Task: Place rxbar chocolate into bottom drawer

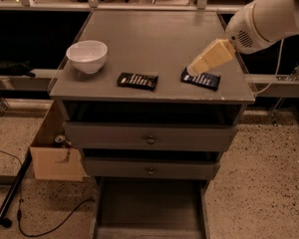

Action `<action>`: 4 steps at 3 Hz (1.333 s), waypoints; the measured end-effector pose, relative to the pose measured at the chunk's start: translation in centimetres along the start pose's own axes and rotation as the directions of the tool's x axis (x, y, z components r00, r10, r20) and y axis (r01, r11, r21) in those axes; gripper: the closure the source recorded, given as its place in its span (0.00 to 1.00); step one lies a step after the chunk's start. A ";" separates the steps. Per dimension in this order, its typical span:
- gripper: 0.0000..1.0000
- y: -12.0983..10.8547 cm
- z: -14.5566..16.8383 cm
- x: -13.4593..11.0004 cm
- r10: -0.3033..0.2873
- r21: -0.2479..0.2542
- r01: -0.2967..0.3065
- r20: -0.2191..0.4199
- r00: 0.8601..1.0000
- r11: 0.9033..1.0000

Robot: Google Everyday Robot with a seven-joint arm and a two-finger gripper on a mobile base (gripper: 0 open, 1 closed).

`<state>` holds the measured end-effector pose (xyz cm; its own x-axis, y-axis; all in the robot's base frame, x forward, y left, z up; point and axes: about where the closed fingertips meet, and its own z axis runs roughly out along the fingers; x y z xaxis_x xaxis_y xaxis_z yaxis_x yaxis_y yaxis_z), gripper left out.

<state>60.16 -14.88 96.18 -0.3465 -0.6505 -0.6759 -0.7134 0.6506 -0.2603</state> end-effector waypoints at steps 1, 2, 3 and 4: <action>0.00 0.0 0.2 -0.2 -0.007 -0.001 0.007 0.000 1.000 1.000; 0.00 0.4 1.9 -1.3 -0.058 -0.031 0.058 0.016 0.998 0.998; 0.00 0.6 4.0 -2.3 -0.122 -0.082 0.123 0.017 0.992 0.989; 0.00 0.9 6.3 -3.2 -0.200 -0.141 0.196 -0.008 0.980 0.970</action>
Offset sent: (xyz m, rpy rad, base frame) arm 0.0311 0.0369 -0.0133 -0.0255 -0.0267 0.1438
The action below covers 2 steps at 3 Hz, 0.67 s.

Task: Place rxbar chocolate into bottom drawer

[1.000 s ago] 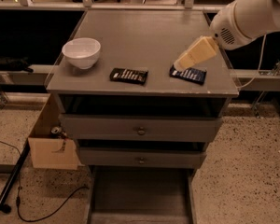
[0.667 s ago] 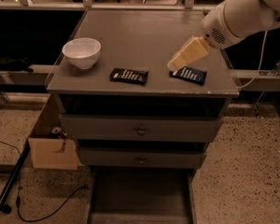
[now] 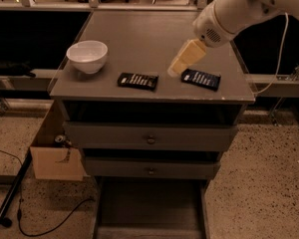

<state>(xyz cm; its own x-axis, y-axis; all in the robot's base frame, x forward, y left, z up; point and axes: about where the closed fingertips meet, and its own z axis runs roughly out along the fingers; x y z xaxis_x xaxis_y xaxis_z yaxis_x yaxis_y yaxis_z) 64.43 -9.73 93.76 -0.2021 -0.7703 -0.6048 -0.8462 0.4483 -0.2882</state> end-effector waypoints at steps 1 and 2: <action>0.00 -0.4 1.9 -1.0 -0.054 -0.043 0.052 -0.032 0.998 0.998; 0.00 -0.5 4.1 -1.7 -0.079 -0.079 0.075 -0.052 0.995 0.994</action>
Offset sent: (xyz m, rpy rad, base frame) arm 0.0441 0.0437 -0.0281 -0.0976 0.0751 0.1215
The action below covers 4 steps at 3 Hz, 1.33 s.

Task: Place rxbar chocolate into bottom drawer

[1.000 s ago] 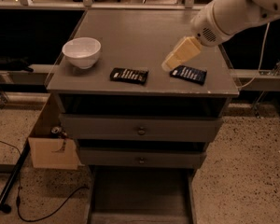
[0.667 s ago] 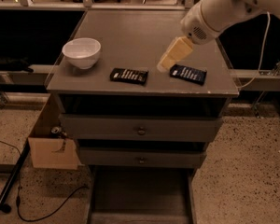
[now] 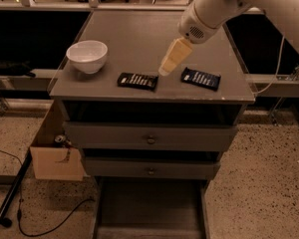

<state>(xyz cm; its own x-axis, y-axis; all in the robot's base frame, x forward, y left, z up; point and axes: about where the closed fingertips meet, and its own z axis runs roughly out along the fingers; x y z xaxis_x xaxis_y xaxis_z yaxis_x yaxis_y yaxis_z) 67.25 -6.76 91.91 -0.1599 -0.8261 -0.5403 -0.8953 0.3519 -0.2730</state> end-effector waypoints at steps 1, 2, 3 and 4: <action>0.00 0.7 4.2 0.0 0.069 -0.050 -0.069 0.000 0.998 0.996; 0.00 0.8 4.4 -0.2 0.062 -0.040 -0.062 -0.007 0.998 0.997; 0.00 0.9 5.2 -0.9 0.044 -0.040 -0.045 -0.015 0.999 0.998; 0.00 2.0 6.8 -1.9 0.038 -0.063 -0.040 -0.037 0.999 0.997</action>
Offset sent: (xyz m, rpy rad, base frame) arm 0.0139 0.0267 -0.0465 0.0699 0.0956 -0.0535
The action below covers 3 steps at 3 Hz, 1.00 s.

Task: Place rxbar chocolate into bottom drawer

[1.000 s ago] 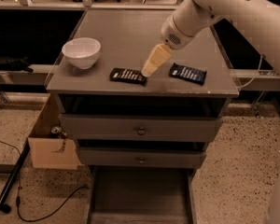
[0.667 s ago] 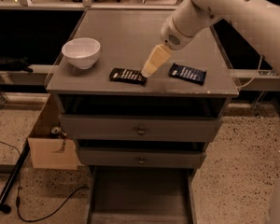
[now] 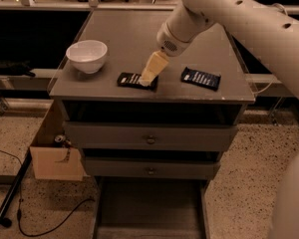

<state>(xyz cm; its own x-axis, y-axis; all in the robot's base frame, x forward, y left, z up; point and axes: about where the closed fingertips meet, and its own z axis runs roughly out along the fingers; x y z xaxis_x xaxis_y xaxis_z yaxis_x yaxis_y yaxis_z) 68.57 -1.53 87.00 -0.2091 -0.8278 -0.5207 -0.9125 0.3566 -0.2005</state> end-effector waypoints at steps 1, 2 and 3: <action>0.00 2.3 0.1 0.7 0.002 -0.008 -0.002 -0.016 1.000 1.000; 0.00 2.5 1.1 0.9 0.003 -0.030 -0.004 -0.033 0.999 1.000; 0.00 -0.5 3.0 -0.5 -0.012 -0.039 0.010 -0.057 0.998 0.999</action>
Offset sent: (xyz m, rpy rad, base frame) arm -0.0096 0.0079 -0.0170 -0.0204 0.0470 0.0022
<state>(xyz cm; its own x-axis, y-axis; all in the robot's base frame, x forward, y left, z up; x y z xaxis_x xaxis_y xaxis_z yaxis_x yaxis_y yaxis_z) 70.15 -0.04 84.89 -0.2175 -0.8556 -0.4697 -0.9277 0.3308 -0.1731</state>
